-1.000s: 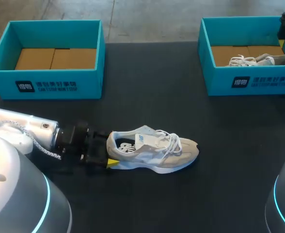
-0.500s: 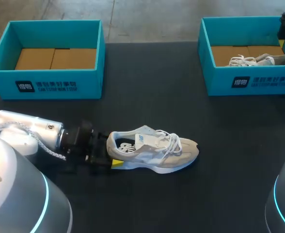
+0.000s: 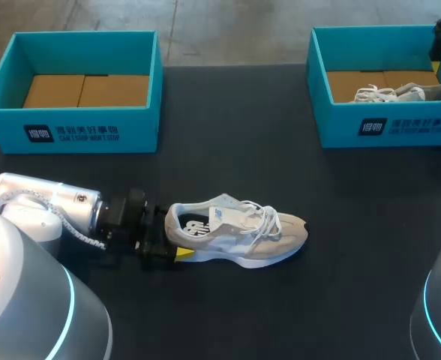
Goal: Take the shoe out of the shoebox, open the shoe tongue, remove and reinsert the insole, then place the shoe into the shoebox
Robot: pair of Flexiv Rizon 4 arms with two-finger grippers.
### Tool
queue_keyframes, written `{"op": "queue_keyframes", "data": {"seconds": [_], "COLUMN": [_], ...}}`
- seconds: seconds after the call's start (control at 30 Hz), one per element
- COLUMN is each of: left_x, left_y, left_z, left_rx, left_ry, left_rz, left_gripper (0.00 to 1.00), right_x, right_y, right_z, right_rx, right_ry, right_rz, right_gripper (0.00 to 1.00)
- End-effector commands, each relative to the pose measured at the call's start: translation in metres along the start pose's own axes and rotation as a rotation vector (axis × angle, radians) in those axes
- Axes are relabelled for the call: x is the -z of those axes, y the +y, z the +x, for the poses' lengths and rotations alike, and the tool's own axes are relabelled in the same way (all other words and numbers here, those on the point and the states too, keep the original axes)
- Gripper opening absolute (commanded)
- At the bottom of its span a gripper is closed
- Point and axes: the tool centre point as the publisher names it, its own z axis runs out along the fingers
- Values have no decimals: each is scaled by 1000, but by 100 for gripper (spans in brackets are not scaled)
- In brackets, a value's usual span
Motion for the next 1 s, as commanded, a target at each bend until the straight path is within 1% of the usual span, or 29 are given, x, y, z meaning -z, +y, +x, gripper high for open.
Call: {"op": "queue_keyframes", "data": {"seconds": [0.03,0.1,0.17,0.23,0.27,0.3,0.33,0.37,1.0], "left_x": [-2,-2,-2,-3,-3,-3,-3,-3,0], "left_y": [2,2,2,3,3,4,4,4,6], "left_z": [0,0,0,0,1,1,1,1,3], "left_rx": [-2,-2,-2,-2,-2,-2,-2,-3,-11], "left_ry": [-1,-1,0,2,3,3,2,2,17], "left_rz": [2,2,2,4,5,5,6,6,1], "left_gripper": [100,90,84,65,53,35,22,0,0], "right_x": [0,0,0,0,0,0,0,0,0], "right_y": [-1,-1,-1,-1,-1,-1,-1,-1,-1], "right_z": [0,0,0,0,0,0,0,0,0], "right_rx": [-1,-1,-1,-1,-1,-1,-1,-1,-1], "right_ry": [0,0,0,0,0,0,0,0,0], "right_rz": [-3,-3,-3,-3,-3,-3,-3,-3,-3], "right_gripper": [100,100,100,100,100,100,100,100,100]}}
